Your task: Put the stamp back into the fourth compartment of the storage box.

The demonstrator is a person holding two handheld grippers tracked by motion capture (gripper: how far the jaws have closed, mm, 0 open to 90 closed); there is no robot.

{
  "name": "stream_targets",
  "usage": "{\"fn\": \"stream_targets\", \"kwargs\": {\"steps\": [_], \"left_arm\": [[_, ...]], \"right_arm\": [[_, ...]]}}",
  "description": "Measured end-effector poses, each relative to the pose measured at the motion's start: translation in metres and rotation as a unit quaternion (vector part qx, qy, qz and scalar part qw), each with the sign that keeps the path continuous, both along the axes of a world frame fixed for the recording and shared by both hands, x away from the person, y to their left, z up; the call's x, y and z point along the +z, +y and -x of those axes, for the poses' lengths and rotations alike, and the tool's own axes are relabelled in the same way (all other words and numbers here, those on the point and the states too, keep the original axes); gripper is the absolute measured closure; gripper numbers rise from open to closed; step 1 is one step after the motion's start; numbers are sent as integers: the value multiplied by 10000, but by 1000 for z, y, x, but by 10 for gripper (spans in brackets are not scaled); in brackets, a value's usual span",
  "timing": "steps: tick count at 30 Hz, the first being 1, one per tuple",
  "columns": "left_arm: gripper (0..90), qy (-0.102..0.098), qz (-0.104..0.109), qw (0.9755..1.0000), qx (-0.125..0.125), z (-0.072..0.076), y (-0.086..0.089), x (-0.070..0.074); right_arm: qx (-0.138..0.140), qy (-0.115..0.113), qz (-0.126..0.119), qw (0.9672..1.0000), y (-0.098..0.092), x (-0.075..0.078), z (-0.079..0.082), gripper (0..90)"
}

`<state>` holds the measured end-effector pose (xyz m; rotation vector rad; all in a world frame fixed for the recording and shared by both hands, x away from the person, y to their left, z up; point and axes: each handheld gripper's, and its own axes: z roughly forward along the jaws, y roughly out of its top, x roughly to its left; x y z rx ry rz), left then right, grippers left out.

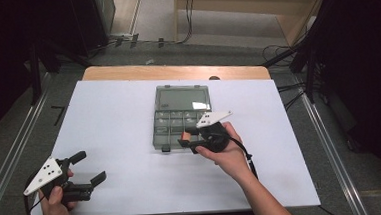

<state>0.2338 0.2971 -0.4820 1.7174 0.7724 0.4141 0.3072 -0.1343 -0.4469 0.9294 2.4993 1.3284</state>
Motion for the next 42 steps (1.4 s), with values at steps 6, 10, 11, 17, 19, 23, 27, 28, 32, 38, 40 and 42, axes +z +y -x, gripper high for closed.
{"fn": "stream_targets", "kwargs": {"steps": [6, 10, 11, 17, 19, 23, 27, 28, 32, 38, 40, 42], "left_arm": [[0, 1, -1, 10000, 5, 0, 0, 0], [0, 0, -1, 10000, -1, 0, 0, 0], [0, 2, -1, 10000, 1, 0, 0, 0], [0, 6, -15, 10000, -3, -1, 0, -1], [0, 2, -13, 10000, -6, -1, 0, -1], [0, -13, -4, 10000, 4, 0, 0, 0], [0, -10, -8, 10000, 6, 0, 0, 0], [0, -15, -8, 10000, 0, 0, 0, 0], [0, -12, -7, 10000, 3, 0, 0, 0], [0, -24, 4, 10000, 11, 1, 1, 0], [0, -31, 1, 10000, 4, 1, 1, 0], [0, -34, -4, 10000, 4, 1, 0, 0]], "right_arm": [[-25, 2, -14, 10000, -3, 3, -2, 487], [-76, 20, -28, 10000, -7, 4, -5, 487], [-79, 18, -31, 10000, -7, 4, -5, 487], [-154, 12, -20, 9999, -13, 6, -8, 487], [-182, 26, -41, 9998, -14, 7, -9, 487], [-242, 40, -72, 9997, -18, 7, -12, 487], [-295, 43, -62, 9995, -20, 6, -14, 487], [-309, 46, -64, 9995, -21, 5, -15, 487], [-368, 71, -70, 9993, -23, 4, -18, 487], [-421, 84, -69, 9991, -24, 2, -22, 487], [-447, 87, -54, 9989, -25, 2, -24, 487], [-476, 98, -67, 9988, -25, 2, -25, 487]]}}
